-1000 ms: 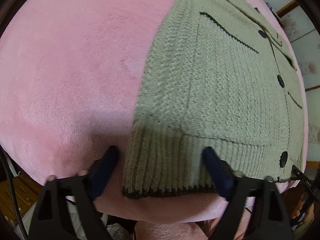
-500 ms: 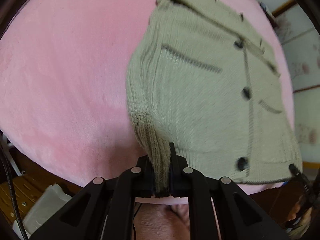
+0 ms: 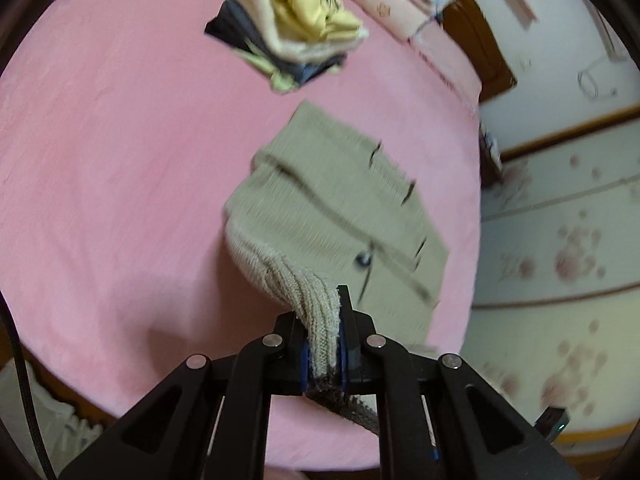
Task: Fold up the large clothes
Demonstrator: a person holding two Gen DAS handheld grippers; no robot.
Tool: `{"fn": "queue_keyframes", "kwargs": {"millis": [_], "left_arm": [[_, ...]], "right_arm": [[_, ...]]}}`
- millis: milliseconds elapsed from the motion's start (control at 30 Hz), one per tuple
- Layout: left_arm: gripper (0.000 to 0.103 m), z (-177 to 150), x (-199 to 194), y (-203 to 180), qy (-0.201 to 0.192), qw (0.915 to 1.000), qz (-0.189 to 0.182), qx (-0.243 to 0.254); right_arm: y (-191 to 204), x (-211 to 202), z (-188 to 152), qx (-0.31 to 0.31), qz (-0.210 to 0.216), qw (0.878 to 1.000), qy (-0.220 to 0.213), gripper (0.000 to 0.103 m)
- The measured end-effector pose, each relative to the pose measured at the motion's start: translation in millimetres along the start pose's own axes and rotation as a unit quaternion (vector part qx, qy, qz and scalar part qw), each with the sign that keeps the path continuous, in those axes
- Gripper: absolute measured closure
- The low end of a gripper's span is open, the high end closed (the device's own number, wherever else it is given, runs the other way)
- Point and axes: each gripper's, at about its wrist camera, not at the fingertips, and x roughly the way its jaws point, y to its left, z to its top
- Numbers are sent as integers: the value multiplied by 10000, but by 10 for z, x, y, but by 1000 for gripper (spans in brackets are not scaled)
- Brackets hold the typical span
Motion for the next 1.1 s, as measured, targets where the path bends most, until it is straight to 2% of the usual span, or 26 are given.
{"fn": "queue_keyframes", "kwargs": {"millis": [200, 367, 500, 633, 733, 767, 800, 833, 867, 900, 967, 1100], "left_arm": [[95, 662, 257, -393, -283, 9995, 107, -50], [95, 1139, 622, -646, -360, 9984, 441, 66], [95, 1520, 1134, -770, -261, 9975, 648, 97], [95, 1814, 1694, -801, -158, 9964, 825, 115], [92, 2000, 2128, -730, -78, 9961, 878, 49], [82, 2051, 2270, -711, -36, 9957, 922, 71], [67, 2097, 2407, -696, 4, 9950, 991, 147], [56, 2131, 2508, -686, 50, 9940, 1072, 215], [37, 2168, 2601, -677, 104, 9926, 1170, 299], [30, 2202, 2672, -673, 93, 9915, 1233, 418], [30, 2249, 2777, -671, 13, 9889, 1287, 740], [30, 2260, 2953, -619, 39, 9807, 1395, 1368]], "right_arm": [[-177, 291, 762, 231, 159, 9994, -215, 97], [-296, 773, 1368, 293, 137, 9994, -88, 97], [-379, 1259, 1746, 280, -4, 9996, 53, 97], [-568, 1821, 2047, 669, -200, 9973, 214, 97], [-788, 2234, 2133, 1109, -370, 9922, 432, 96], [-855, 2345, 2139, 1262, -418, 9898, 519, 95], [-941, 2494, 2140, 1473, -471, 9860, 629, 94], [-997, 2592, 2136, 1629, -459, 9831, 691, 92], [-1031, 2656, 2123, 1725, -440, 9816, 693, 87], [-1047, 2698, 2112, 1731, -499, 9818, 610, 83], [-1032, 2723, 2119, 1607, -647, 9839, 437, 58], [-1069, 2781, 2126, 1312, -849, 9874, 235, 55]]}}
